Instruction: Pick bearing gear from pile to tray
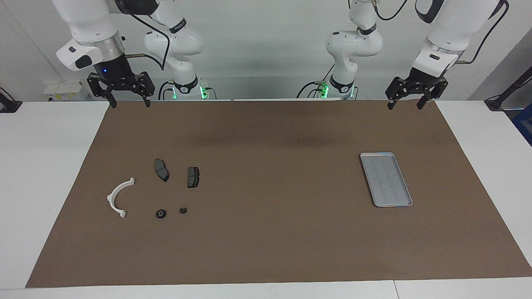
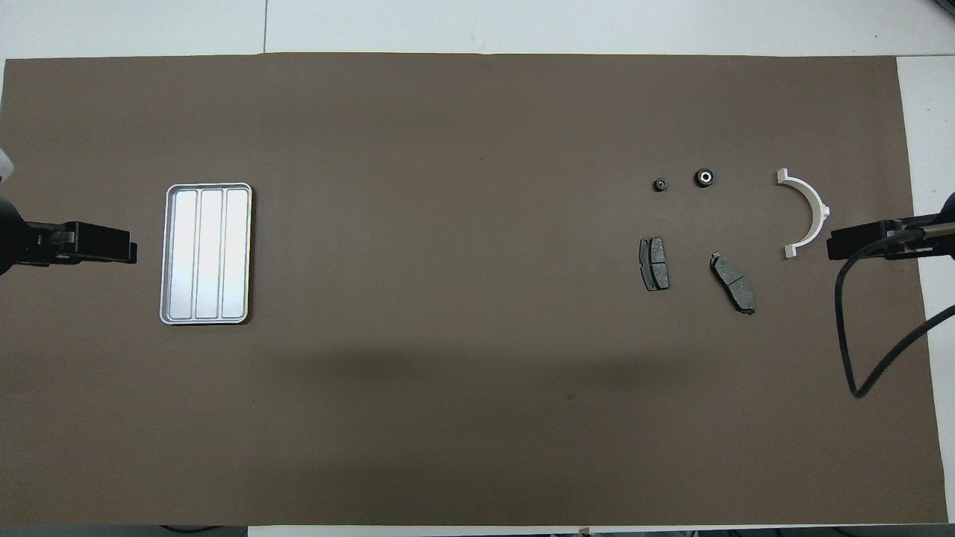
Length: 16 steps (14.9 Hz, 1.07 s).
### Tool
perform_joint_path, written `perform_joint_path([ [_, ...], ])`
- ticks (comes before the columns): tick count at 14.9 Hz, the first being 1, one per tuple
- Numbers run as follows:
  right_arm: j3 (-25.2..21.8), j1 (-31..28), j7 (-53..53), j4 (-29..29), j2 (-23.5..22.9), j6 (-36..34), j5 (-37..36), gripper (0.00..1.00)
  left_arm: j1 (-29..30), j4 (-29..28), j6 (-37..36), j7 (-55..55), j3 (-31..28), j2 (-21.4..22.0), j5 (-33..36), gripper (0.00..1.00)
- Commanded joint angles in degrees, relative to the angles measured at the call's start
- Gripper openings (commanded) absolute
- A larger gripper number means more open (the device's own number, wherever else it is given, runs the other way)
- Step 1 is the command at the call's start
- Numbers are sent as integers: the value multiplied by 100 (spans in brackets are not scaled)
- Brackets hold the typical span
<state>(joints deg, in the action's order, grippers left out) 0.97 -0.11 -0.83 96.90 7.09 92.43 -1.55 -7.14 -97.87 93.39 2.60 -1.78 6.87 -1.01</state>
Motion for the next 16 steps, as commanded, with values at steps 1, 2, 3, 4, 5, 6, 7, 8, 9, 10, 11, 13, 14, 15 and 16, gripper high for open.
perform_joint_path([
  [1,18,3,66,-31,3,47,-100,100,-16,-206,83,30,-24,183,22,100],
  [2,18,3,57,-31,3,64,-100,100,-16,-206,83,30,-24,183,22,100],
  [3,18,3,66,-31,3,73,-100,100,-16,-206,83,30,-24,183,22,100],
  [4,18,11,75,-31,3,91,-100,100,-16,-206,83,30,-24,183,22,100],
  [5,18,11,75,-22,3,99,-92,100,-16,-206,83,30,-24,183,22,100],
  [6,18,11,75,-4,11,117,-83,100,-16,-206,83,30,-24,183,22,100],
  [7,26,11,66,-4,12,117,-83,100,-16,-206,83,30,-24,183,22,100],
  [8,18,11,57,-4,12,143,-83,100,-16,-206,83,30,-16,183,22,100],
  [9,18,3,57,22,12,231,-83,100,-16,-206,83,30,-24,183,22,100],
  [10,18,3,66,48,29,292,-74,100,-16,-206,83,30,-24,183,22,100],
  [11,18,-23,66,75,38,345,-74,100,-16,-206,83,30,-24,183,22,100],
  [13,18,-32,66,84,38,363,-74,100,-16,-206,83,30,-24,183,22,100],
  [14,18,-41,48,84,38,363,-74,100,-16,-215,66,30,-24,183,22,100],
  [15,9,-41,48,84,38,363,-74,100,-16,-224,74,30,-16,192,22,100],
  [16,18,-41,31,84,38,363,-57,100,-16,-224,127,57,-16,183,22,100],
])
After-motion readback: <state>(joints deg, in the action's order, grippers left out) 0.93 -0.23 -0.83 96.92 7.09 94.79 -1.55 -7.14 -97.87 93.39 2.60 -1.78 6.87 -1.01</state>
